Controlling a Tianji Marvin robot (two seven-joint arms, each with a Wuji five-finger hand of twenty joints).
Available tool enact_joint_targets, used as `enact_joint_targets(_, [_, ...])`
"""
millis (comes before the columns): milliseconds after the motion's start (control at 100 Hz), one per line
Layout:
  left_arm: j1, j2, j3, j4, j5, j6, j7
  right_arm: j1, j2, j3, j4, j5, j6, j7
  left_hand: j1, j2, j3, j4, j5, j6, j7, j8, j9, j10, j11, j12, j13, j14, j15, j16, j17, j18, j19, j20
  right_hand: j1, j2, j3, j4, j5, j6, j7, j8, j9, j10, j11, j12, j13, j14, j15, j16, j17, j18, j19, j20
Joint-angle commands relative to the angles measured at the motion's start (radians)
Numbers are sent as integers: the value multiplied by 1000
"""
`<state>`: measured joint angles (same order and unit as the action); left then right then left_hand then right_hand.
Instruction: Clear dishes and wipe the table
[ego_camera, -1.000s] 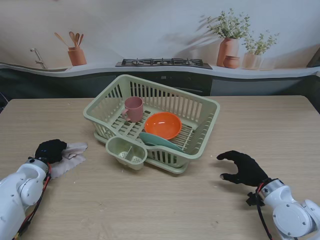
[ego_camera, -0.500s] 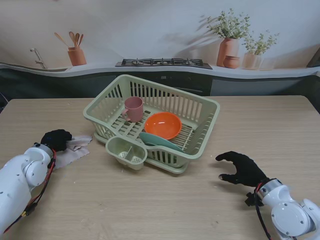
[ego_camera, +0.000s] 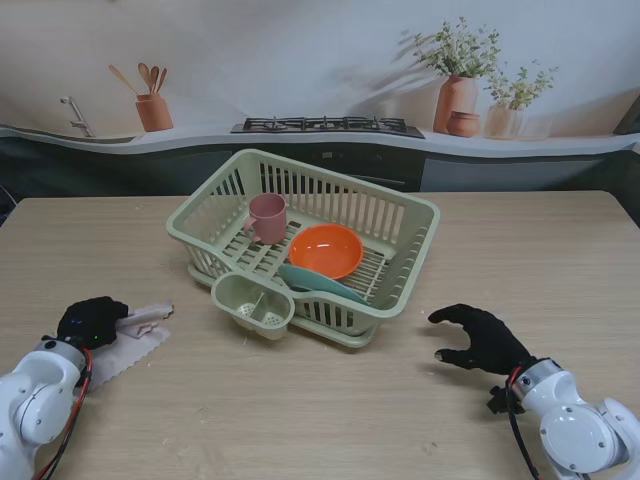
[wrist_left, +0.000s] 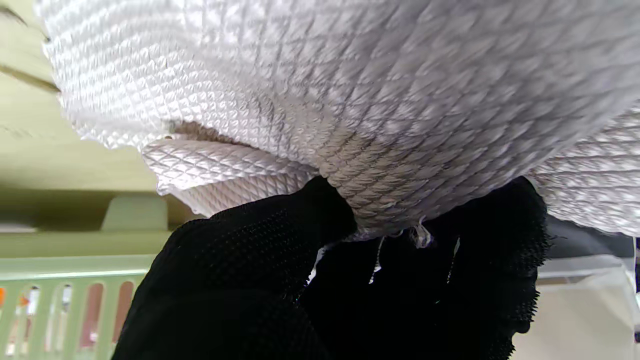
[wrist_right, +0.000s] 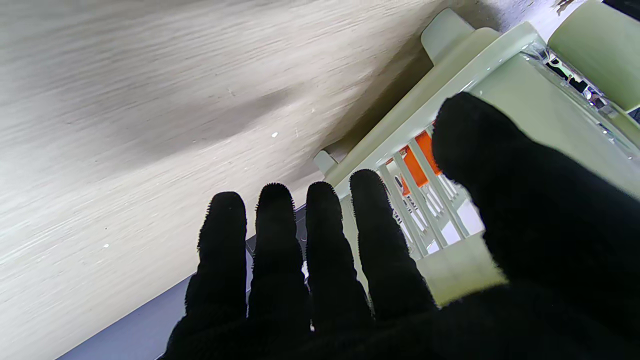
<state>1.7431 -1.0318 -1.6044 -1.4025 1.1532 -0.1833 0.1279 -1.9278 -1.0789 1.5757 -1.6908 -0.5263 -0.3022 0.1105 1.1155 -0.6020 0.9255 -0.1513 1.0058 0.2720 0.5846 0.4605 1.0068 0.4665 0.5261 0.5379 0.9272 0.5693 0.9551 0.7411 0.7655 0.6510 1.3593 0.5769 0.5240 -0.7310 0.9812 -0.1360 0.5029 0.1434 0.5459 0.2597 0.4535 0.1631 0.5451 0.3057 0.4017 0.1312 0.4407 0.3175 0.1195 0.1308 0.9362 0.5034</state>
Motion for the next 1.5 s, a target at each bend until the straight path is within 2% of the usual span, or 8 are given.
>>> enact_joint_targets(0, [31, 2, -5, -7, -2, -8, -6, -3, 1, -3, -5, -1, 0, 19, 25, 26, 12, -17, 64, -18, 18, 0, 21, 16, 10, 24, 11, 79, 24, 14, 4, 47, 53, 25, -34, 10, -12, -17, -15, -8, 2, -7, -2, -14, -4, -8, -27, -14, 0, -12, -16, -34, -5, 5])
enact_joint_targets(160, [53, -1, -19, -9, 3, -15, 26, -3, 3, -1, -13, 0, -5, 30, 25, 26, 12, -17, 63, -18, 18, 1, 22, 16, 11, 23, 10, 80, 23, 13, 4, 47, 53, 27, -34, 10, -11, -17, -16, -8, 1, -7, -1, -14, -4, -8, -26, -15, 1, -12, -15, -35, -6, 7])
enact_joint_targets(310, [3, 3, 8, 50, 5, -14, 62, 1, 4, 0, -11, -3, -7, 32, 26, 25, 12, -17, 65, -22, 19, 1, 23, 14, 12, 23, 14, 78, 26, 14, 10, 47, 55, 28, -33, 12, -10, -17, -10, -7, 3, -6, 1, -13, -2, -7, -26, -15, 1, -12, -16, -36, -6, 8])
enact_joint_targets(610, [-252, 20, 150, 300, -33, -20, 118, 5, 4, 1, -6, -11, -10, 30, 25, 22, 12, -16, 67, -25, 19, 0, 27, 10, 13, 22, 20, 74, 29, 14, 18, 47, 58, 27, -32, 13, -8, -16, -12, -7, 6, -2, 0, -14, 2, -5, -27, -15, 2, -12, -16, -35, -6, 9])
enact_joint_targets(1000, [-602, 26, 462, 651, -172, -29, 181, 13, 6, -3, -9, -21, 2, 36, 26, 22, 11, -16, 67, -27, 18, -2, 27, 9, 13, 24, 18, 74, 28, 12, 17, 47, 59, 24, -33, 14, -7, -16, -11, -7, 8, -1, 2, -14, 2, -5, -26, -14, 3, -12, -15, -35, -6, 10])
enact_joint_targets(1170, [-570, 23, 407, 604, -172, -36, 144, 14, 4, -12, -3, -19, 16, 29, 26, 22, 11, -16, 67, -26, 16, -3, 29, 10, 14, 24, 21, 71, 30, 12, 17, 47, 59, 23, -33, 16, -7, -16, -10, -6, 8, 0, 2, -14, 3, -5, -25, -15, 3, -12, -14, -35, -6, 11])
enact_joint_targets(1290, [-465, 17, 291, 474, -161, -28, 78, 11, 2, -16, 0, -10, 23, 23, 24, 24, 13, -16, 66, -18, 17, -5, 26, 20, 12, 22, 17, 83, 28, 12, 12, 47, 58, 25, -30, 15, -6, -15, -9, -7, 8, -1, 5, -12, 4, -5, -21, -13, 5, -11, -9, -33, -3, 11])
enact_joint_targets(1490, [-291, 13, 156, 302, -99, -20, 56, 10, 0, -17, 6, -3, 22, 15, 23, 23, 13, -16, 66, -17, 20, -7, 27, 18, 14, 21, 19, 83, 29, 12, 15, 47, 58, 28, -31, 16, -7, -15, -9, -8, 8, -1, 5, -12, 5, -4, -22, -13, 4, -11, -11, -34, -2, 9])
